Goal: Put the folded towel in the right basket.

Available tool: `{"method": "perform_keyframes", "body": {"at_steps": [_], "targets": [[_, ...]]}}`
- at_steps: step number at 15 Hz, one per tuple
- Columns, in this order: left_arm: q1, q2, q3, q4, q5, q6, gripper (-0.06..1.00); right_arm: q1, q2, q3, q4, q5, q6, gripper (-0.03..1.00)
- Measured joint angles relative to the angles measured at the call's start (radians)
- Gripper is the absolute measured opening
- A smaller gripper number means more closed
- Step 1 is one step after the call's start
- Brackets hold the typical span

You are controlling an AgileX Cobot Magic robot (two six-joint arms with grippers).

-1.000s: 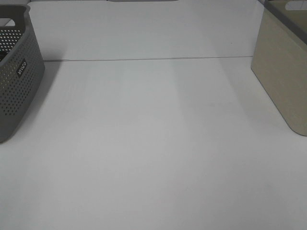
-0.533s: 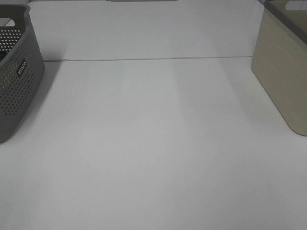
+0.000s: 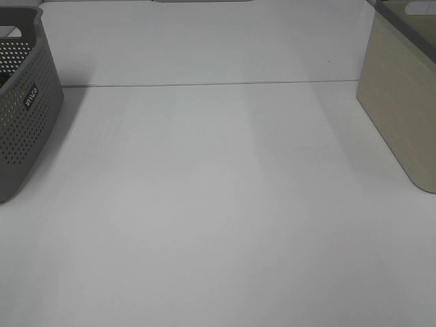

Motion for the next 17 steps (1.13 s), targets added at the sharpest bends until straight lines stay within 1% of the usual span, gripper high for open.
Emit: {"method": "perform_keyframes", "body": {"at_steps": [17], "targets": [[0.0,0.0,0.0,0.0,0.0,0.0,0.97,0.0,0.0,0.0,0.0,0.0,0.0,0.65]]}}
